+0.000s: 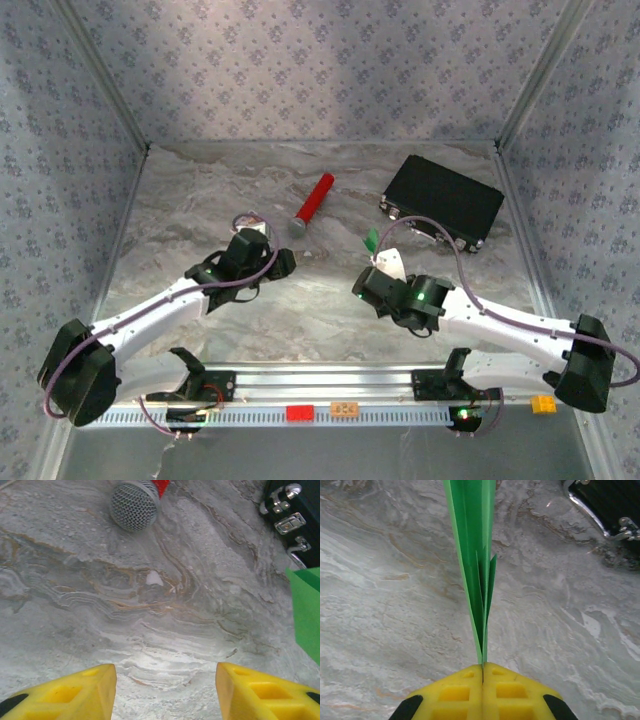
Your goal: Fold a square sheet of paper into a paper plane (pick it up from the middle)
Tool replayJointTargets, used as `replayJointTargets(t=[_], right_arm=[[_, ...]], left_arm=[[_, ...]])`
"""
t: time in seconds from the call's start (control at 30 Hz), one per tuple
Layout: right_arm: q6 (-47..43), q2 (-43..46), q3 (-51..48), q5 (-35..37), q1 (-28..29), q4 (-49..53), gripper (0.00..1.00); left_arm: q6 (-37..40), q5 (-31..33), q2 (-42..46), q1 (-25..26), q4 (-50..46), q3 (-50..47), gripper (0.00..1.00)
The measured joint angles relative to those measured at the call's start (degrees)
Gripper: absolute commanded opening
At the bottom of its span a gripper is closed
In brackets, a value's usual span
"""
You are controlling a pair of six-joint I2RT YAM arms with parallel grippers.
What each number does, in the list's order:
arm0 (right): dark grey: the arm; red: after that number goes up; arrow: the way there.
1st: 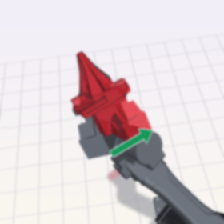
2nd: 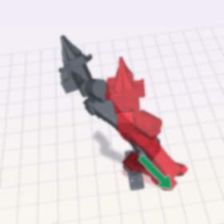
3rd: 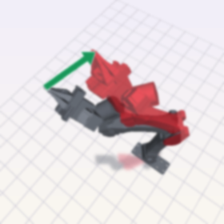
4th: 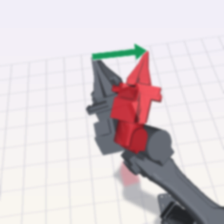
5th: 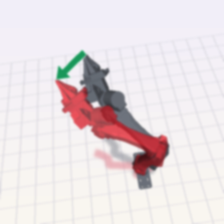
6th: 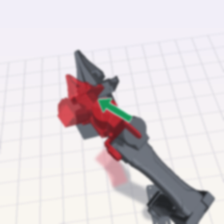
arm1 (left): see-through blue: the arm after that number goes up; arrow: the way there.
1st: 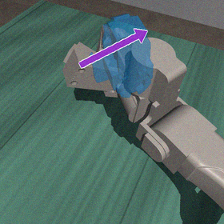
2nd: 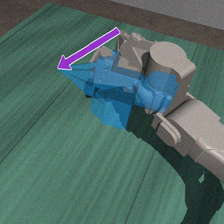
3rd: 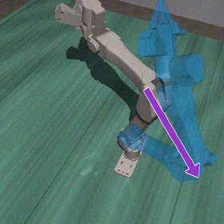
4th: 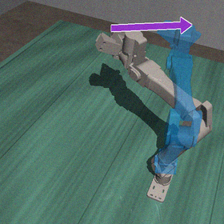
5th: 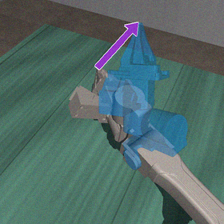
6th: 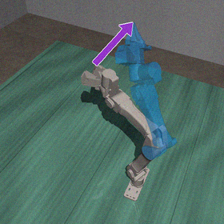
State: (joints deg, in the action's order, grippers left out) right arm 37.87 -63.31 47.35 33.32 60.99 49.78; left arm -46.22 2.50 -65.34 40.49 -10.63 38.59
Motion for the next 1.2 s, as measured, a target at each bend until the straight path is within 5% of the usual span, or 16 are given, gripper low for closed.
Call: replayJointTargets(t=[0.5,0.67,0.83,0.93,1.03,1.2], right_arm=[[-0.04,-21.38,8.41,5.05,7.17,6.29,0.05],[-3.17,-27.71,9.60,-2.29,10.32,1.40,0.14],[-5.51,-30.34,10.47,-10.10,11.32,-4.44,0.39],[-6.45,-28.65,10.05,-14.58,10.45,-8.98,0.45],[-6.71,-22.77,7.19,-20.00,7.23,-14.73,0.44],[-6.34,-12.24,-1.33,-32.00,-4.00,-25.90,0.27]], left_arm=[[-2.08,5.73,5.42,-2.08,-4.63,-1.53,0.59],[-3.39,7.76,8.44,-3.43,-6.16,-3.19,0.60],[-4.04,8.28,9.81,-4.42,-6.38,-4.09,0.61],[-4.07,8.24,9.79,-4.57,-6.38,-4.20,0.61],[-4.04,7.80,9.79,-4.87,-6.29,-4.24,0.61],[-4.11,5.95,9.14,-4.94,-5.60,-4.59,0.56]])
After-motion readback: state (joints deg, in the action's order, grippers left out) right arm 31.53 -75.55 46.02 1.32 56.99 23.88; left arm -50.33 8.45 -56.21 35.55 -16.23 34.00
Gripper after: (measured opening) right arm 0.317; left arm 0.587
